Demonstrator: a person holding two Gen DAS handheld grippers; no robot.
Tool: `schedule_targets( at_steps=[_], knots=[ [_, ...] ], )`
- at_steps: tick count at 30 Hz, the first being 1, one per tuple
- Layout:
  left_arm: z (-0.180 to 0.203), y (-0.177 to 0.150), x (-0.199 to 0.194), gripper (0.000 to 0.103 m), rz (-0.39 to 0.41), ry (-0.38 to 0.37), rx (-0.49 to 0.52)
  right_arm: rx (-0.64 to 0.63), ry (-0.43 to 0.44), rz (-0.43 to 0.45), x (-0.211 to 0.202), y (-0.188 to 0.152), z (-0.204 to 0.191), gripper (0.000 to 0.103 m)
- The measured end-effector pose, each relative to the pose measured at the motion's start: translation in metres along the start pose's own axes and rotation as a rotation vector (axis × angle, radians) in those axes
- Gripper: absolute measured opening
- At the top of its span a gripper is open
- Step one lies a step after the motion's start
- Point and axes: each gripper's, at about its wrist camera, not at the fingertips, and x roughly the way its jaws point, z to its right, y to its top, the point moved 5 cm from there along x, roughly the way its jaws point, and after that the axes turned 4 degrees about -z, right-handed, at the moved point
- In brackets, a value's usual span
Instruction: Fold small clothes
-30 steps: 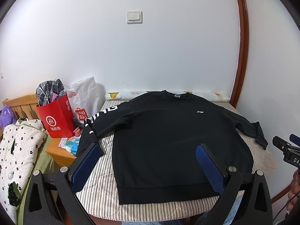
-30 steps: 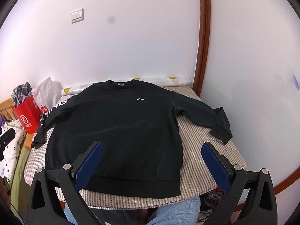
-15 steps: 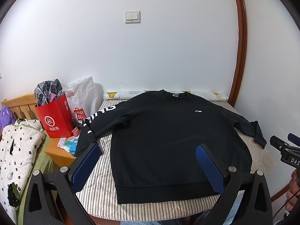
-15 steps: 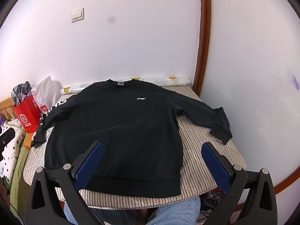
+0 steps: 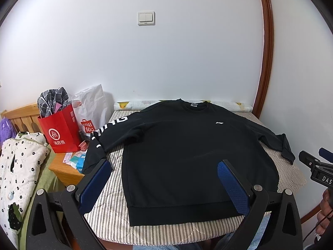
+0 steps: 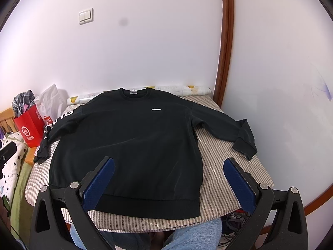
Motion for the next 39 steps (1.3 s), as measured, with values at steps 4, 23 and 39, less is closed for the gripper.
schedule_targets(
  at_steps=[4, 23, 39],
  knots=[
    [0.001, 0.001, 0.000, 0.103, 0.000, 0.000, -0.001, -0.002, -0.001, 0.001, -0.001, 0.000, 0.000, 0.103],
    [0.003, 0.000, 0.001, 0.103, -0.003, -0.007, 0.003, -0.006, -0.002, 0.015, -0.005, 0.001, -0.002, 0.103],
    [-0.014, 0.002, 0.037, 0.103, -0.032, 0.010, 0.020, -0.008, -0.018, 0.015, 0.012, 0.003, -0.004, 0.103]
  ],
)
